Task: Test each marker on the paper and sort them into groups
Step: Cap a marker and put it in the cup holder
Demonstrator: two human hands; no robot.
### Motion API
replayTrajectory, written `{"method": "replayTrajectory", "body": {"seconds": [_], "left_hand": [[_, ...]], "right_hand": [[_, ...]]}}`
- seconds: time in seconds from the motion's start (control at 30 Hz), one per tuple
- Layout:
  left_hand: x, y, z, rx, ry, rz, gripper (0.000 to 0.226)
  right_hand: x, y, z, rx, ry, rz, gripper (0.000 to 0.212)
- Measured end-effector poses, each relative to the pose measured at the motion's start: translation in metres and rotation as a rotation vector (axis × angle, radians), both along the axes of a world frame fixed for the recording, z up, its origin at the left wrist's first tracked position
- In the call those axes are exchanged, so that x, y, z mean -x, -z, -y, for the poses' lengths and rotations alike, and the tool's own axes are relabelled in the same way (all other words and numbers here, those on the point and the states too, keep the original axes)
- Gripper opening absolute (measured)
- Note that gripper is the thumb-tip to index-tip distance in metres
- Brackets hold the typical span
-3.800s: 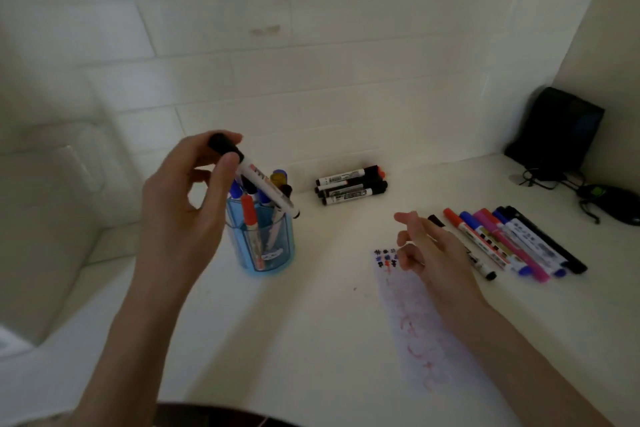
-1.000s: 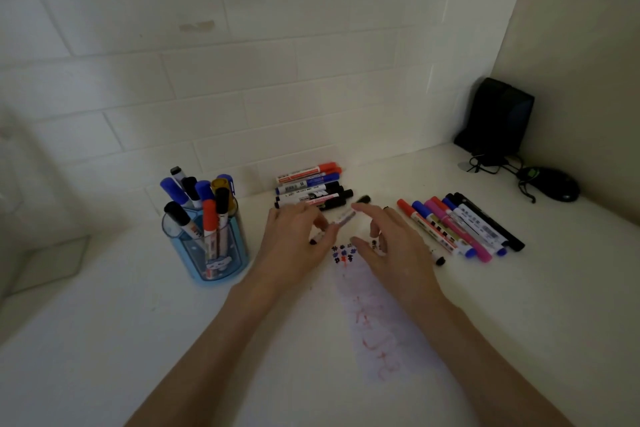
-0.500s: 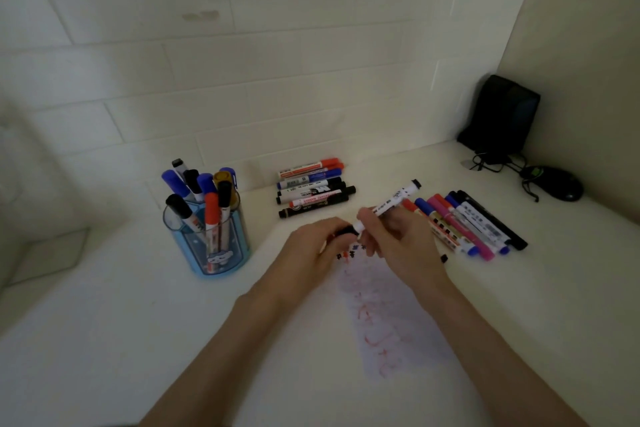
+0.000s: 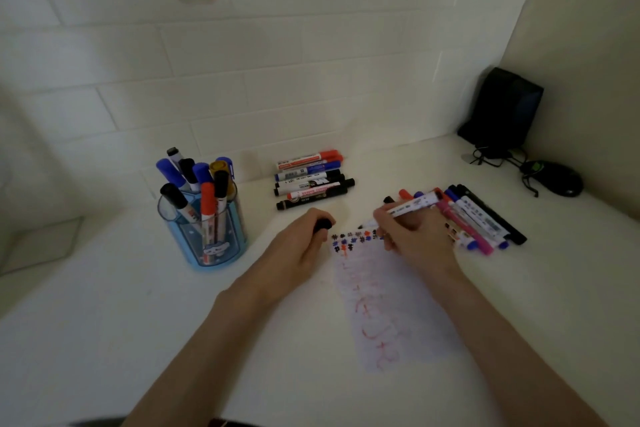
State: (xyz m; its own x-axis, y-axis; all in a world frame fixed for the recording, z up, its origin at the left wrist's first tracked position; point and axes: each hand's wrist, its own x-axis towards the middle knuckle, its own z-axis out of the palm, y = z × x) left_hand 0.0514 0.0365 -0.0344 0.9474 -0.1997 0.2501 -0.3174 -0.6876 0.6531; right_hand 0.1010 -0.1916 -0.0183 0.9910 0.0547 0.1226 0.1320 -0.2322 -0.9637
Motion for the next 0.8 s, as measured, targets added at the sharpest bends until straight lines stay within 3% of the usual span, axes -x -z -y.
{"method": "replayTrajectory", "body": {"seconds": [0.1, 0.27, 0.8], "left_hand": [[0.004, 0.001, 0.002, -0.109, -0.013, 0.012, 0.019], [0.003, -0.005, 0.009, -0.294, -0.059, -0.03, 0.053], [0.002, -0.004, 0.009, -0.32, -0.048, 0.018, 0.05]], "right_hand": [[0.002, 0.008, -0.009, 0.077, -0.03, 0.034, 0.013], [0.002, 0.015, -0.012, 0.086, 0.042, 0.018, 0.013], [0.003, 0.018, -0.012, 0.143, 0.006, 0.073, 0.018]]}}
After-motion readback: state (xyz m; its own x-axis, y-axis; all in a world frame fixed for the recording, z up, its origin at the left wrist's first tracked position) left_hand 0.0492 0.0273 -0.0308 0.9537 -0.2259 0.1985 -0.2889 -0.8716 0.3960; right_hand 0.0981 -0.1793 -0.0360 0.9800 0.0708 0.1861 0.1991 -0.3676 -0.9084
